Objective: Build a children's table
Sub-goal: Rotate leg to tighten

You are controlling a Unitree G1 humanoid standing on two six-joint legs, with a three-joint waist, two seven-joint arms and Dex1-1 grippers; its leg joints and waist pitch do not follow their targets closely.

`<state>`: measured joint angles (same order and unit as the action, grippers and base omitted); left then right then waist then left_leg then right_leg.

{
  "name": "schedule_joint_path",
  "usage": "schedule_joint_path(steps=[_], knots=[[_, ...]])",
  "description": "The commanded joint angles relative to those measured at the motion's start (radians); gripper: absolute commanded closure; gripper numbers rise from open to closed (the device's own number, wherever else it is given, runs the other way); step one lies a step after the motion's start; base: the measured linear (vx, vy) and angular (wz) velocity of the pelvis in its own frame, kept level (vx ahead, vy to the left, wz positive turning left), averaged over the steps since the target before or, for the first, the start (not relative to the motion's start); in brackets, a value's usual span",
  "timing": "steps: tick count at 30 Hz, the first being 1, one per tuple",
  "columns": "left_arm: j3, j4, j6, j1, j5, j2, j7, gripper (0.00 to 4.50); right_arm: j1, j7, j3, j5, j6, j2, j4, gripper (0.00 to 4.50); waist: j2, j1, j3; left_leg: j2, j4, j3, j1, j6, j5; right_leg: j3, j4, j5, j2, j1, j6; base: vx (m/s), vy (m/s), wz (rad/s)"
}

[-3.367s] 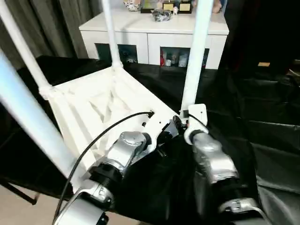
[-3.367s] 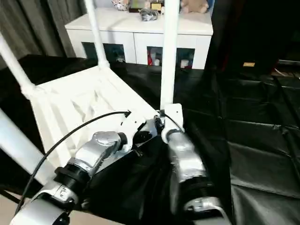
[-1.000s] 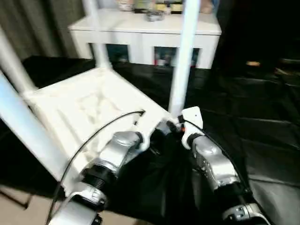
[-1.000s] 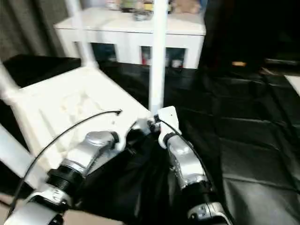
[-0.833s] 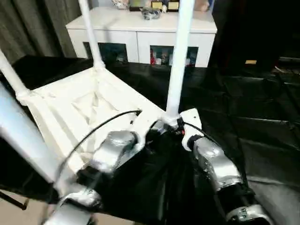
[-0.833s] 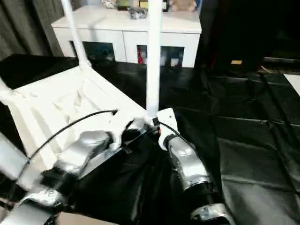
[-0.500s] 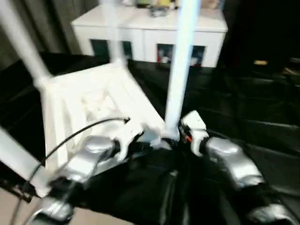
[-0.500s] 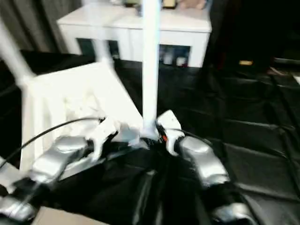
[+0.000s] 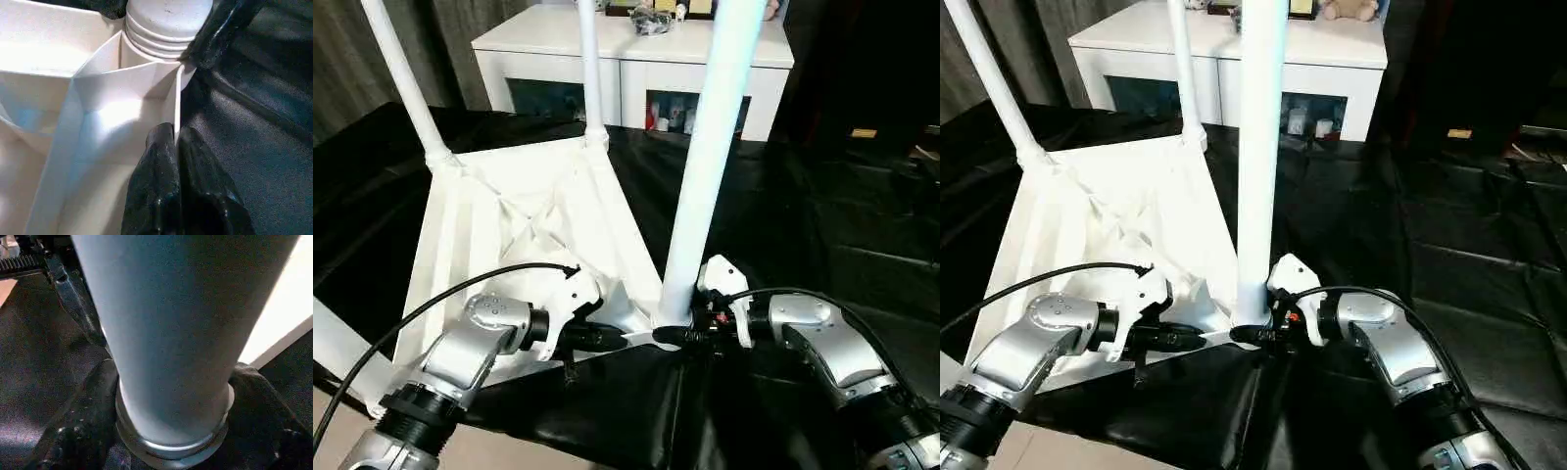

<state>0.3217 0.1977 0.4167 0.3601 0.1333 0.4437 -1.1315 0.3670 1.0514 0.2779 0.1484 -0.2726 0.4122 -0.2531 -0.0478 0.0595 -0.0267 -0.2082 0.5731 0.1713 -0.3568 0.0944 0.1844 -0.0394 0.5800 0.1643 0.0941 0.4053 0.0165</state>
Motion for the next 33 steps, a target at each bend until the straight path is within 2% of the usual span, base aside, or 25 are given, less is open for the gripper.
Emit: schedule_joint_path(steps=[1, 6, 8, 9, 10, 11, 13, 14, 15, 16, 18, 19, 20, 21, 23, 25, 26, 27, 28, 30, 31, 32, 33], knots=[[0.025, -0.022, 0.017, -0.005, 0.023, -0.004, -0.027, 4.5, 0.001, 0.017, 0.011, 0.012, -0.012, -0.009, 0.02, 1.68, 0.01, -0.001, 0.052, -0.006, -0.064, 0.009, -0.002, -0.053, 0.206, 0.019, -0.047, 0.154, 0.021, -0.05, -0.236, 0.0, 0.0, 0.0], [0.024, -0.022, 0.019, -0.006, 0.02, -0.002, -0.027, 4.5, 0.004, -0.002, 0.004, 0.007, -0.012, -0.015, 0.008, 1.76, 0.01, -0.001, 0.051, -0.006, -0.064, 0.01, -0.001, -0.055, 0.216, 0.019, -0.049, 0.164, 0.022, -0.05, -0.241, 0.0, 0.0, 0.0], [0.021, -0.008, 0.026, -0.005, 0.006, -0.014, 0.005, 4.5, 0.026, -0.121, -0.024, -0.028, -0.002, -0.057, -0.056, 1.76, 0.01, -0.003, 0.049, -0.005, -0.065, 0.009, -0.001, -0.049, 0.223, 0.019, -0.05, 0.183, 0.022, -0.048, -0.238, 0.0, 0.0, 0.0], [0.021, -0.008, 0.026, -0.005, 0.006, -0.014, 0.005, 4.5, 0.026, -0.121, -0.024, -0.028, -0.002, -0.057, -0.056, 1.77, 0.011, -0.006, 0.047, -0.004, -0.068, 0.009, -0.001, -0.039, 0.242, 0.018, -0.054, 0.219, 0.023, -0.048, -0.231, 0.0, 0.0, 0.0], [0.013, 0.034, 0.027, 0.009, -0.021, -0.041, 0.07, 4.5, 0.039, -0.213, -0.046, -0.048, -0.002, -0.092, -0.099, 1.77, 0.012, -0.01, 0.045, -0.004, -0.07, 0.008, -0.005, -0.034, 0.251, 0.018, -0.056, 0.242, 0.023, -0.049, -0.223, 0.0, 0.0, 0.0], [0.006, 0.065, 0.023, 0.02, -0.04, -0.061, 0.118, 4.5, 0.045, -0.267, -0.058, -0.059, -0.003, -0.111, -0.118, 1.77, 0.013, -0.015, 0.041, -0.002, -0.073, 0.007, -0.003, -0.019, 0.285, 0.016, -0.063, 0.314, 0.024, -0.046, -0.202, 0.0, 0.0, 0.0], [-0.016, 0.134, 0.016, 0.049, -0.073, -0.107, 0.232, 4.5, 0.054, -0.373, -0.087, -0.07, -0.022, -0.152, -0.148, 1.78, 0.017, -0.021, 0.04, 0.0, -0.073, 0.004, 0.004, 0.0, 0.324, 0.017, -0.074, 0.403, 0.024, -0.039, -0.166, 0.0, 0.0, 0.0], [-0.027, 0.167, 0.015, 0.064, -0.086, -0.131, 0.286, 4.5, 0.057, -0.427, -0.105, -0.071, -0.036, -0.175, -0.161, 1.78, 0.018, -0.025, 0.038, 0.003, -0.073, 0.005, 0.002, 0.0, 0.33, 0.017, -0.077, 0.421, 0.022, -0.039, -0.157, 0.0, 0.0, 0.0], [-0.033, 0.181, 0.014, 0.071, -0.09, -0.142, 0.31, 4.5, 0.059, -0.452, -0.114, -0.07, -0.043, -0.187, -0.166, 1.78, 0.018, -0.024, 0.039, 0.003, -0.074, 0.003, 0.006, 0.006, 0.337, 0.016, -0.081, 0.449, 0.024, -0.038, -0.144, 0.0, 0.0, 0.0], [-0.054, 0.226, 0.024, 0.095, -0.098, -0.183, 0.389, 4.5, 0.066, -0.556, -0.162, -0.055, -0.076, -0.235, -0.189, 1.78, 0.019, -0.025, 0.038, 0.005, -0.075, 0.002, 0.005, 0.006, 0.342, 0.016, -0.082, 0.463, 0.023, -0.037, -0.132, 0.0, 0.0, 0.0], [-0.067, 0.258, 0.028, 0.113, -0.102, -0.213, 0.441, 4.5, 0.071, -0.63, -0.19, -0.052, -0.09, -0.267, -0.21, 1.78, 0.019, -0.025, 0.038, 0.006, -0.075, 0.001, 0.008, 0.008, 0.355, 0.014, -0.088, 0.506, 0.024, -0.033, -0.112, 0.0, 0.0, 0.0], [-0.079, 0.284, 0.029, 0.127, -0.105, -0.236, 0.483, 4.5, 0.075, -0.683, -0.203, -0.059, -0.09, -0.286, -0.226, 1.78, 0.02, -0.025, 0.038, 0.006, -0.075, 0.0, 0.006, 0.007, 0.355, 0.013, -0.089, 0.511, 0.025, -0.033, -0.109, 0.0, 0.0, 0.0], [-0.117, 0.36, 0.009, 0.163, -0.105, -0.296, 0.594, 4.5, 0.083, -0.818, -0.239, -0.074, -0.069, -0.333, -0.265, 1.78, 0.017, -0.025, 0.038, 0.006, -0.075, 0.002, 0.006, 0.007, 0.349, 0.014, -0.093, 0.509, 0.024, -0.03, -0.103, 0.0, 0.0, 0.0], [-0.134, 0.39, -0.001, 0.176, -0.099, -0.316, 0.632, 4.5, 0.084, -0.861, -0.249, -0.08, -0.048, -0.347, -0.277, 1.78, 0.015, -0.024, 0.04, 0.008, -0.073, 0.001, 0.011, 0.015, 0.349, 0.012, -0.094, 0.504, 0.023, -0.027, -0.104, 0.0, 0.0, 0.0], [-0.161, 0.441, -0.018, 0.198, -0.091, -0.348, 0.691, 4.5, 0.087, -0.935, -0.263, -0.091, -0.01, -0.371, -0.296, 1.78, 0.021, -0.023, 0.042, 0.011, -0.073, 0.002, 0.01, 0.01, 0.35, 0.012, -0.095, 0.496, 0.021, -0.027, -0.099, 0.0, 0.0, 0.0], [-0.166, 0.5, -0.046, 0.221, -0.109, -0.369, 0.749, 4.5, 0.094, -1.012, -0.26, -0.118, 0.01, -0.401, -0.322, 1.78, 0.019, -0.022, 0.041, 0.013, -0.074, 0.002, 0.006, -0.005, 0.355, 0.012, -0.098, 0.501, 0.021, -0.027, -0.088, 0.0, 0.0, 0.0], [-0.166, 0.517, -0.055, 0.228, -0.116, -0.373, 0.761, 4.5, 0.098, -1.03, -0.26, -0.126, 0.008, -0.41, -0.329, 1.78, 0.018, -0.021, 0.044, 0.013, -0.075, 0.0, 0.005, -0.009, 0.349, 0.012, -0.096, 0.494, 0.022, -0.03, -0.086, 0.0, 0.0, 0.0], [-0.16, 0.522, -0.055, 0.231, -0.124, -0.371, 0.762, 4.5, 0.099, -1.022, -0.252, -0.128, 0.008, -0.419, -0.329, 1.78, 0.016, -0.022, 0.043, 0.013, -0.078, -0.001, -0.001, -0.016, 0.347, 0.011, -0.095, 0.484, 0.021, -0.031, -0.083, 0.0, 0.0, 0.0], [-0.157, 0.527, -0.055, 0.234, -0.127, -0.37, 0.763, 4.5, 0.101, -1.016, -0.249, -0.128, 0.009, -0.425, -0.33, 1.78, 0.015, -0.023, 0.043, 0.013, -0.078, -0.001, 0.001, -0.021, 0.36, 0.01, -0.095, 0.484, 0.021, -0.03, -0.08, 0.0, 0.0, 0.0], [-0.149, 0.511, -0.044, 0.229, -0.126, -0.359, 0.73, 4.5, 0.101, -0.962, -0.239, -0.115, 0.026, -0.425, -0.314, 1.78, 0.019, -0.023, 0.043, 0.015, -0.079, -0.001, -0.002, -0.033, 0.364, 0.009, -0.096, 0.491, 0.022, -0.032, -0.074, 0.0, 0.0, 0.0], [-0.133, 0.486, -0.03, 0.218, -0.122, -0.34, 0.665, 4.5, 0.102, -0.901, -0.227, -0.108, 0.05, -0.411, -0.295, 1.43, 0.02, -0.022, 0.045, 0.014, -0.079, -0.002, -0.005, -0.041, 0.355, 0.007, -0.096, 0.499, 0.026, -0.036, -0.069, 0.0, 0.0, 0.0], [-0.127, 0.48, -0.027, 0.215, -0.121, -0.333, 0.642, 4.5, 0.103, -0.884, -0.225, -0.103, 0.06, -0.406, -0.291, 1.43, 0.018, -0.021, 0.046, 0.013, -0.08, -0.002, -0.007, -0.044, 0.346, 0.007, -0.096, 0.498, 0.028, -0.036, -0.07, 0.0, 0.0, 0.0], [-0.116, 0.472, -0.027, 0.21, -0.12, -0.324, 0.612, 4.5, 0.105, -0.867, -0.221, -0.097, 0.067, -0.398, -0.288, 1.22, 0.018, -0.021, 0.047, 0.011, -0.079, -0.002, -0.009, -0.048, 0.326, 0.008, -0.094, 0.478, 0.029, -0.035, -0.076, 0.0, 0.0, 0.0]])
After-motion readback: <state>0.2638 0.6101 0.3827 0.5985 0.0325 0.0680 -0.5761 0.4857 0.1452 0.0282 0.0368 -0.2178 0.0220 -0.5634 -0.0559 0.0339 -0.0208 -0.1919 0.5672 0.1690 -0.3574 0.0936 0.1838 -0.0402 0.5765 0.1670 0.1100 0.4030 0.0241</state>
